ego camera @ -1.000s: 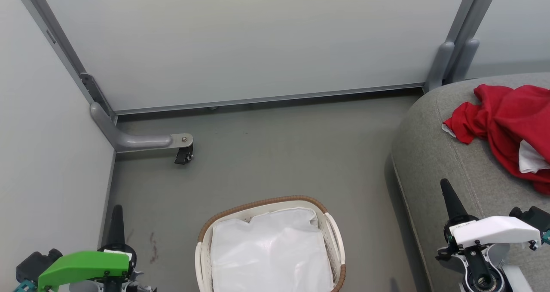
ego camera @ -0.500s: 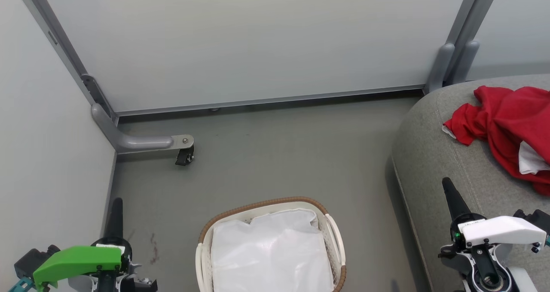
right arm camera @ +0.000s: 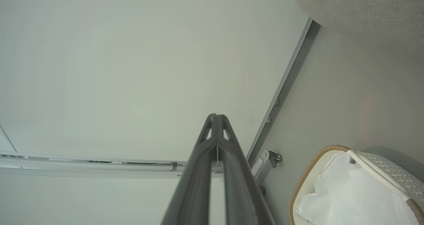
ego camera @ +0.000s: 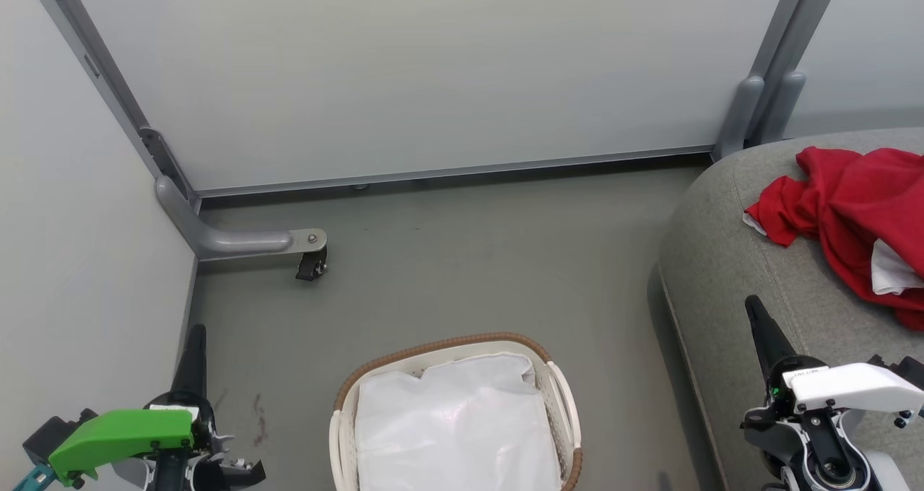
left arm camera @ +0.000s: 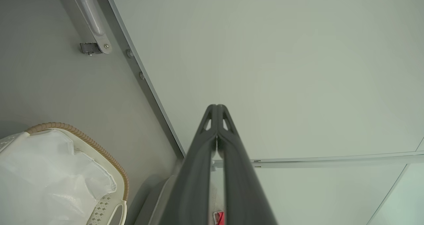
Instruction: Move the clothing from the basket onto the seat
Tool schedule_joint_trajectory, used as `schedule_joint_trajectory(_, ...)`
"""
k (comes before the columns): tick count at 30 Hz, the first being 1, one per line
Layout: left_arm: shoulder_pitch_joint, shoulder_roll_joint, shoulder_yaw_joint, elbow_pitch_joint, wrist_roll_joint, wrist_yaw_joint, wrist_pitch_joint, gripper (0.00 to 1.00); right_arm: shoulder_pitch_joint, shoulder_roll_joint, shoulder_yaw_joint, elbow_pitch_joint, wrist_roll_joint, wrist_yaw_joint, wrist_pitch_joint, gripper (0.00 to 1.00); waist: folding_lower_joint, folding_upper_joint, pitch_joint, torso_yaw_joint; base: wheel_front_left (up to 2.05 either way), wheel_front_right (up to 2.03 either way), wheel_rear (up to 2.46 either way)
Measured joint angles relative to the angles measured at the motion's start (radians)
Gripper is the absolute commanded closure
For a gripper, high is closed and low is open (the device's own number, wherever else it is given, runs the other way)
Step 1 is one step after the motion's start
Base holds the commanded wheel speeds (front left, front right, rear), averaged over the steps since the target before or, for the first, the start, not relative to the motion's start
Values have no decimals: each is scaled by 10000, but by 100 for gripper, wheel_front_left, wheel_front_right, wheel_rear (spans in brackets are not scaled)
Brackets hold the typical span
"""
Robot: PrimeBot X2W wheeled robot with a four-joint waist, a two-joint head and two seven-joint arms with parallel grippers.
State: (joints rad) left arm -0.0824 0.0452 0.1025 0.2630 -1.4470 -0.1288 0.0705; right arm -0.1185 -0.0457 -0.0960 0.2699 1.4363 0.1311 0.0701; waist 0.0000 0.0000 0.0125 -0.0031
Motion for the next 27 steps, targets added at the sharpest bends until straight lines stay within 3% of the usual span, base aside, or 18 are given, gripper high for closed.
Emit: schedule_joint_trajectory(27,-210,13,109,-178,-1641,0,433,100,48,-12,-178,-247,1751,-2,441,100,0,0,-95,31,0,0,0)
